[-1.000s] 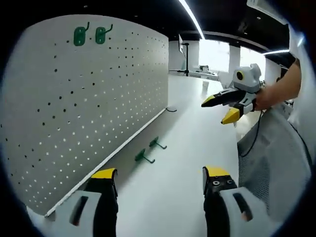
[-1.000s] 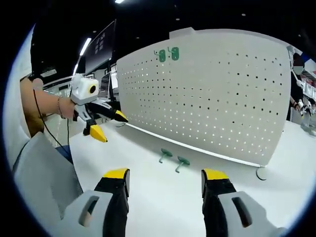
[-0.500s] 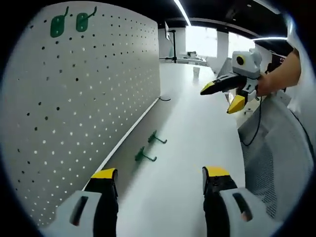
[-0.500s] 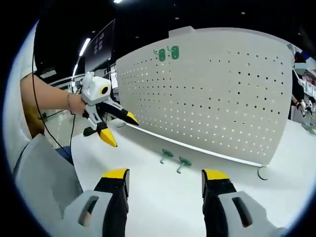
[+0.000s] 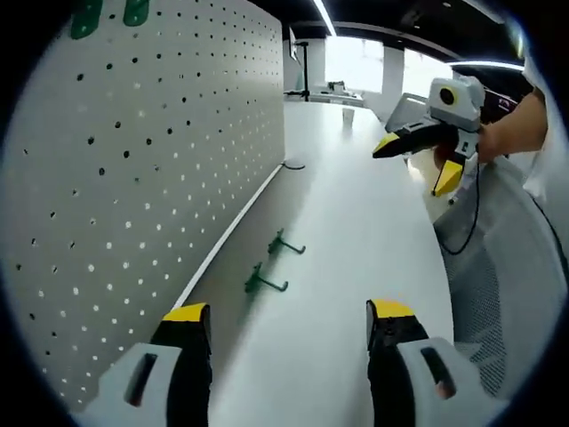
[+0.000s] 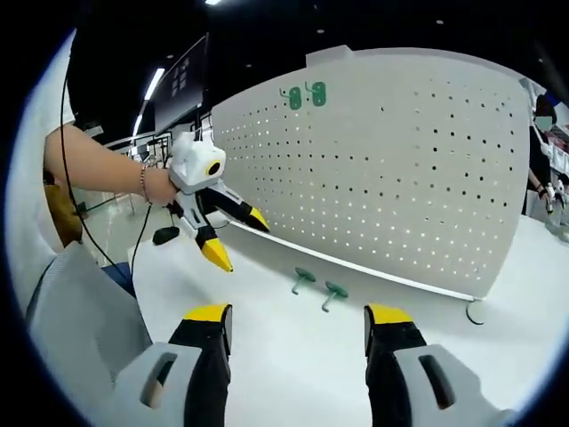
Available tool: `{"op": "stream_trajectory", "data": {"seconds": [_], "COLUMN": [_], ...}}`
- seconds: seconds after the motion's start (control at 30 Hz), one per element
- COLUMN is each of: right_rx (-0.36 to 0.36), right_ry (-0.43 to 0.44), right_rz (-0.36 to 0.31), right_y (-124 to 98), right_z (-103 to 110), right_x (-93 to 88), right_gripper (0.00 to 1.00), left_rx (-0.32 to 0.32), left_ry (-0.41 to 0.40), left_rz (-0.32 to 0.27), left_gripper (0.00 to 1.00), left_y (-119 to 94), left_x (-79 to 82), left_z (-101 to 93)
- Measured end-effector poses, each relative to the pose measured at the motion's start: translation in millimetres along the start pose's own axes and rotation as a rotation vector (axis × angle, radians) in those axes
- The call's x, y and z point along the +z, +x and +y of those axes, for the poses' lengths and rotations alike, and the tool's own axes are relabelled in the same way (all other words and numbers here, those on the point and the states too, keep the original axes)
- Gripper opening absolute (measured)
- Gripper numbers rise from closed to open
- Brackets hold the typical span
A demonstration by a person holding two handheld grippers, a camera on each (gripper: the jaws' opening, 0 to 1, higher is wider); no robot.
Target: Insert the hook assembly into the mounting plate slot until the hook locks in place.
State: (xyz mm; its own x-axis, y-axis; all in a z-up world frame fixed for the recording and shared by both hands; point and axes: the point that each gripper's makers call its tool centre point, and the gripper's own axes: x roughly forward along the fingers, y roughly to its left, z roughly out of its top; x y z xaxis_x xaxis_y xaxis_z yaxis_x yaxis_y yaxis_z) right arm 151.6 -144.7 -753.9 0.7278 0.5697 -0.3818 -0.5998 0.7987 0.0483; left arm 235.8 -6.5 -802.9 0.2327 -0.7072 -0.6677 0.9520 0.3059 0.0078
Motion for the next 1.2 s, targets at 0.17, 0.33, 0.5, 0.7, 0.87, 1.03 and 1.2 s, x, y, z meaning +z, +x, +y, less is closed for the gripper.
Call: {"op": "stream_trajectory", "data": {"seconds": [0.17,0.33,0.5,0.7,0.87,1.03,1.2], "right_rx": [-0.004,-0.009,-0.011,-0.016,-0.021,-0.021,-0.023], "right_ry": [-0.004,0.004,0.01,0.016,0.024,0.028,0.031], "right_rz": [0.004,0.007,0.014,0.024,0.028,0.027,0.029], "right_y": [-2.3,-4.9,-6.3,-8.7,-10.7,-11.0,-10.6], "right_z": [-2.3,-4.0,-4.1,-4.8,-5.7,-6.3,-8.0], "right_x": [-0.9,-2.1,-5.4,-10.2,-12.1,-12.2,-13.1], "right_gripper": [0.58,0.58,0.58,0.58,0.58,0.58,0.58], "left_rx": [-0.021,-0.041,-0.059,-0.079,-0.1,-0.114,-0.124], "left_ry": [0.009,0.013,0.035,0.065,0.079,0.095,0.11], "left_rz": [0.016,0.035,0.057,0.086,0.113,0.129,0.154], "left_gripper": [0.73,0.73,0.73,0.73,0.72,0.72,0.72], "left_y": [7.9,14.4,20.5,29.4,37.2,44.1,50.0], "left_x": [1.4,1.8,2.8,0.5,-0.7,-0.5,-2.3], "left_z": [4.7,10.5,14.1,15.7,14.7,14.9,17.5]}}
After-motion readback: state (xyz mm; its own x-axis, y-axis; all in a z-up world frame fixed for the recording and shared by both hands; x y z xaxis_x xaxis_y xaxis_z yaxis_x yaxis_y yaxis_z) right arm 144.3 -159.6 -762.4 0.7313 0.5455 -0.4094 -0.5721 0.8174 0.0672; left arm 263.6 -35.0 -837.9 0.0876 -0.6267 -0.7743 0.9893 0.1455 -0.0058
